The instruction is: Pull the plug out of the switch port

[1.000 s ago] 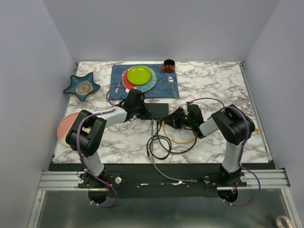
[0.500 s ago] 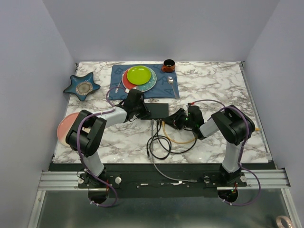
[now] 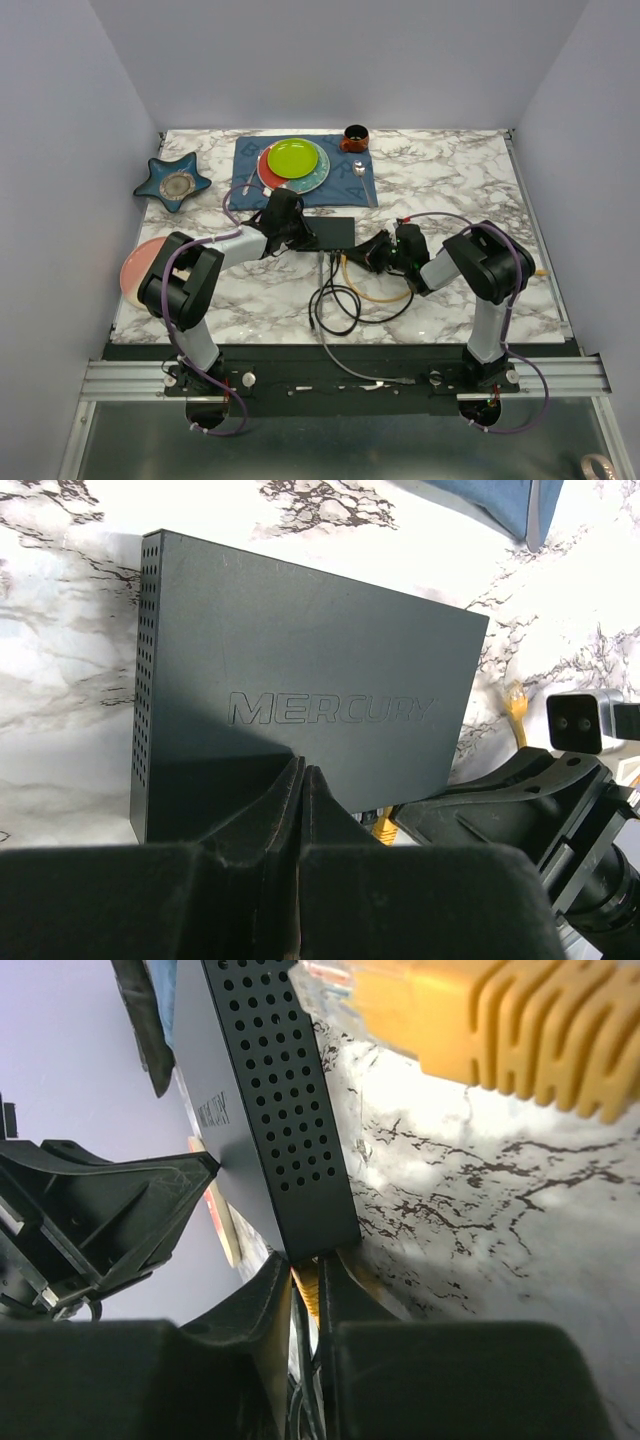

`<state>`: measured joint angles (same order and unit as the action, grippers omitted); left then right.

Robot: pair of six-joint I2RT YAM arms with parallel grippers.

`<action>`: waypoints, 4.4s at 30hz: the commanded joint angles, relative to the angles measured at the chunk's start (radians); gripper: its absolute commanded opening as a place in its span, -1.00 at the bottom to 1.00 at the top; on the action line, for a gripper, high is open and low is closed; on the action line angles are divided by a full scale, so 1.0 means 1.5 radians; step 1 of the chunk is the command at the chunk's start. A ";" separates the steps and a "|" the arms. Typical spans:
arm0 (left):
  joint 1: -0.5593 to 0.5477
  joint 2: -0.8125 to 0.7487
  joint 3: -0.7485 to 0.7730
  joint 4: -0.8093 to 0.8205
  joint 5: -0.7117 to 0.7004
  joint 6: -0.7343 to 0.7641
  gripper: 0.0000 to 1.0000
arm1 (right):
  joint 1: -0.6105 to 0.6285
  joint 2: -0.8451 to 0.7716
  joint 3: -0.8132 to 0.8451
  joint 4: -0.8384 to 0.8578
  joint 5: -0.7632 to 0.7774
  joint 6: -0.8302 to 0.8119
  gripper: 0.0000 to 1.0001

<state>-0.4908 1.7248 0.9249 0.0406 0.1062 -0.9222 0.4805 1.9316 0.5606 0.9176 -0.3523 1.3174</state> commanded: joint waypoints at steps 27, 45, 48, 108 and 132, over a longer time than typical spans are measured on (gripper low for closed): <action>-0.041 -0.007 -0.071 0.137 0.109 -0.069 -0.87 | -0.006 -0.015 0.023 -0.151 0.002 -0.172 -0.99; -0.043 0.065 -0.001 0.117 0.078 -0.082 -0.87 | -0.005 -0.077 -0.032 -0.184 -0.056 -0.223 -0.99; -0.042 0.046 -0.004 0.117 0.065 -0.080 -0.88 | -0.005 -0.142 -0.042 -0.222 -0.039 -0.255 -0.99; 0.013 -0.136 -0.003 -0.040 -0.072 -0.015 -0.51 | -0.023 -0.263 0.121 -0.421 -0.002 -0.342 -0.31; 0.019 0.039 0.050 0.018 0.054 0.000 -0.67 | 0.011 -0.072 0.122 -0.300 -0.023 -0.243 0.10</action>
<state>-0.4702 1.7725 1.0195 0.0433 0.1524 -0.9348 0.4911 1.7931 0.7193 0.4530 -0.4320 0.9276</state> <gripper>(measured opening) 0.170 0.557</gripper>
